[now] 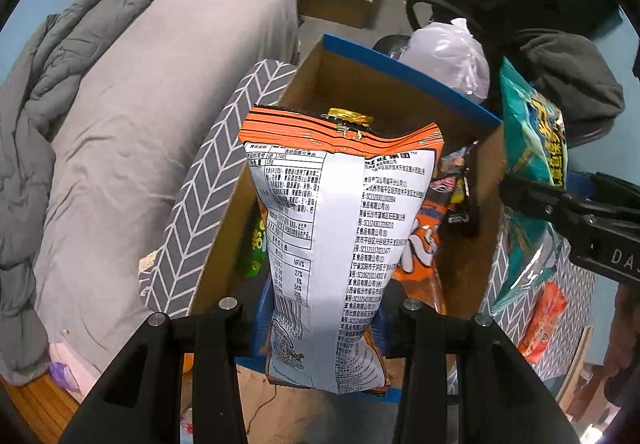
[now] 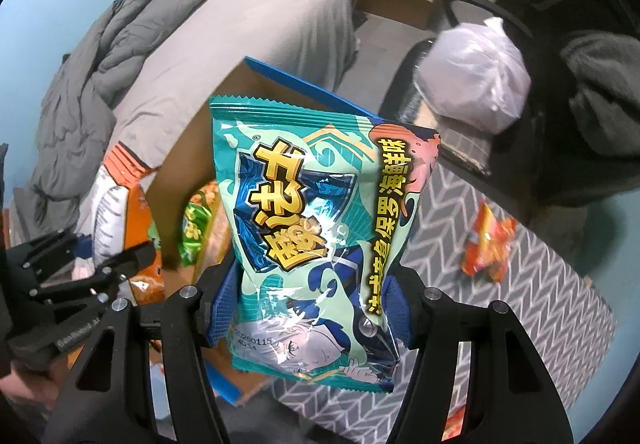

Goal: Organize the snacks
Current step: 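Lift both held bags and carry them over the box, then open both tools to drop the two bags into the box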

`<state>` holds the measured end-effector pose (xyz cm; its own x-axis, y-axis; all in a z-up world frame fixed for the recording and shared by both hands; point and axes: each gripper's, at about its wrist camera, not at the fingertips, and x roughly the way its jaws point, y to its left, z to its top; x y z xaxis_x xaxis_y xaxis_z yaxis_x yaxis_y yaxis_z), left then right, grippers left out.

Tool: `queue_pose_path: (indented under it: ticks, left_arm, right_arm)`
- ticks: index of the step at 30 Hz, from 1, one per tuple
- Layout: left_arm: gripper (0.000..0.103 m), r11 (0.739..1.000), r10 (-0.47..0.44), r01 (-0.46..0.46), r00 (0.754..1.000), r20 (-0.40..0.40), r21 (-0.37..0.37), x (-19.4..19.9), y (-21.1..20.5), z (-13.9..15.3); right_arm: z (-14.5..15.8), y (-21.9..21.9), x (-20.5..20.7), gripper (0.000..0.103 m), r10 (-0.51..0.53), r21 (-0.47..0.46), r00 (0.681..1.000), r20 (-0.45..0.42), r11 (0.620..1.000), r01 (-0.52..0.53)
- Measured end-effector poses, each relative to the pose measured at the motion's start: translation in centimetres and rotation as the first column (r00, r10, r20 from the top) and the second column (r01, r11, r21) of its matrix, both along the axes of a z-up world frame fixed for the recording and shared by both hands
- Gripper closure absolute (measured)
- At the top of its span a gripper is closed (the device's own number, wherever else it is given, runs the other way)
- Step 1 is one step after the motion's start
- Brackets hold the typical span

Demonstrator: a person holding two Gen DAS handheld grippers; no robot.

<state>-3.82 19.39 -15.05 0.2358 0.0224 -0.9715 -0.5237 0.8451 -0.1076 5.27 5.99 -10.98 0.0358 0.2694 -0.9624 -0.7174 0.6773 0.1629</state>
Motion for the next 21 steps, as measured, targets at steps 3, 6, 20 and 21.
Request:
queue_pose_path:
  ticks: [3, 6, 20, 21]
  left_arm:
    - [0.062, 1.0, 0.013, -0.013, 1.0, 0.0, -0.01, -0.1, 0.4, -0.5]
    - [0.062, 0.999, 0.025, -0.026, 1.0, -0.006, -0.034, 0.2, 1.2, -1.3]
    - [0.06, 0.998, 0.021, -0.023, 0.999, -0.028, -0.057, 1.8, 2.7, -2.8]
    - [0.056, 0.998, 0.022, -0.023, 0.999, -0.028, -0.058, 1.7, 2.7, -2.8]
  right_arm:
    - [-0.6, 1.6, 0.2, 0.04, 0.018, -0.007, 1.0, -0.018, 1.0, -0.018]
    - [-1.3, 3.0, 0.5, 0.04, 0.032, -0.027, 0.999, -0.028, 0.999, -0.033]
    - [-3.7, 6.6, 2.1, 0.039, 0.03, -0.075, 0.997, -0.065, 0.997, -0.034]
    - [-3.7, 6.6, 2.1, 0.039, 0.027, -0.075, 0.998, -0.063, 0.997, -0.031]
